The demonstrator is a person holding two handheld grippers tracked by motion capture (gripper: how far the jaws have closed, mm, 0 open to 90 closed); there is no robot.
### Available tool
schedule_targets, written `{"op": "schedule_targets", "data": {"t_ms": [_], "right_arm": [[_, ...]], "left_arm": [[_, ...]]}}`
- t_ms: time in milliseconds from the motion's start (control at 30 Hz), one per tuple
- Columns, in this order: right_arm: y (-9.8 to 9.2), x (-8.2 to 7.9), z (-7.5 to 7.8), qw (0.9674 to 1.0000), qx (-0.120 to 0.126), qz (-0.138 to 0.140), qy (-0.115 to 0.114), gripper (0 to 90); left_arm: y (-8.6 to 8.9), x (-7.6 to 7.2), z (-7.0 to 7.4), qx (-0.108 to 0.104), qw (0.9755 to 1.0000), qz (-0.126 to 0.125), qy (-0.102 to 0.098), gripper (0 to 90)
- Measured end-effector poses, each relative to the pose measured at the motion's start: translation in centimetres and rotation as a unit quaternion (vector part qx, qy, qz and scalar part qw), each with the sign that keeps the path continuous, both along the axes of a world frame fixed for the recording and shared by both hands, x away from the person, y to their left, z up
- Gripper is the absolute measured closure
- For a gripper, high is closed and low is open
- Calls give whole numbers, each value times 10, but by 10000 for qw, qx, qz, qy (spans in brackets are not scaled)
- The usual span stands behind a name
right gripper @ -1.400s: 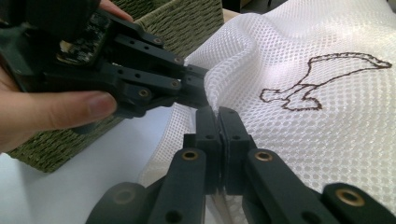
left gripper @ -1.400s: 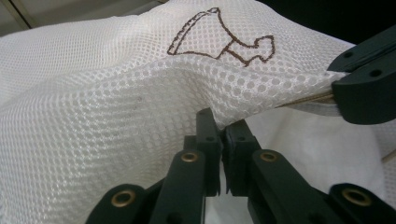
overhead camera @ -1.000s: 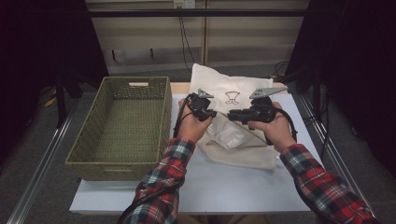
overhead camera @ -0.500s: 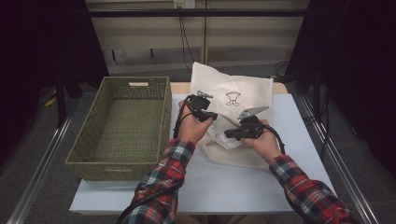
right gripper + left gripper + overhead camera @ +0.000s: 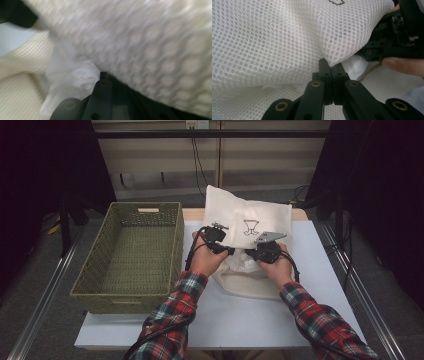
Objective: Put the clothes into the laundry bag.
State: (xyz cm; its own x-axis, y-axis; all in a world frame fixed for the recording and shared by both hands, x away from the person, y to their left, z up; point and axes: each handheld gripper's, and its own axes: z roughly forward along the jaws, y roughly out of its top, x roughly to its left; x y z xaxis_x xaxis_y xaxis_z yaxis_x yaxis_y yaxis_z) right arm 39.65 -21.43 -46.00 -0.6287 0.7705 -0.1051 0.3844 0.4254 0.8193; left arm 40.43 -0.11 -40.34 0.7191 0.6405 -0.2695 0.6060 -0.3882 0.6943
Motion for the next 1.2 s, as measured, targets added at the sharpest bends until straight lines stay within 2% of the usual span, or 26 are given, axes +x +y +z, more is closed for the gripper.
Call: {"op": "schedule_targets", "data": {"t_ms": [67,133,200,300,333,433,733,800,1000,1100,1200], "right_arm": [[-1,3,0,9996,-60,-102,-274,900],[-3,7,-1,9988,-117,-205,-427,900],[-4,8,-2,9991,-35,-220,-375,900],[-7,5,0,9994,220,-269,-82,900],[-8,4,1,9994,289,-203,54,900],[-10,-4,7,9986,450,-151,246,900],[-18,-34,23,9954,760,31,577,900],[-21,-40,25,9942,829,58,677,900],[-25,-50,20,9916,912,87,912,900],[-25,-53,10,9913,802,85,1039,900],[-25,-52,2,9919,731,38,1041,900]], "left_arm": [[-2,1,-2,-22,10000,-54,61,894],[-5,0,-5,-15,9999,-61,87,895],[-7,0,-7,-32,9999,-52,94,894],[-8,0,-9,-70,9999,-17,102,893],[-9,-1,-9,-97,9999,24,92,893],[-10,-1,-11,-81,9999,50,63,891],[-16,-1,-11,79,9999,82,-27,889],[-17,-1,-11,26,9999,156,-25,888],[-18,-2,-9,150,9998,111,-93,888],[-19,-3,-9,115,9998,105,-97,888],[-18,-3,-7,124,9998,113,-107,888]]}}
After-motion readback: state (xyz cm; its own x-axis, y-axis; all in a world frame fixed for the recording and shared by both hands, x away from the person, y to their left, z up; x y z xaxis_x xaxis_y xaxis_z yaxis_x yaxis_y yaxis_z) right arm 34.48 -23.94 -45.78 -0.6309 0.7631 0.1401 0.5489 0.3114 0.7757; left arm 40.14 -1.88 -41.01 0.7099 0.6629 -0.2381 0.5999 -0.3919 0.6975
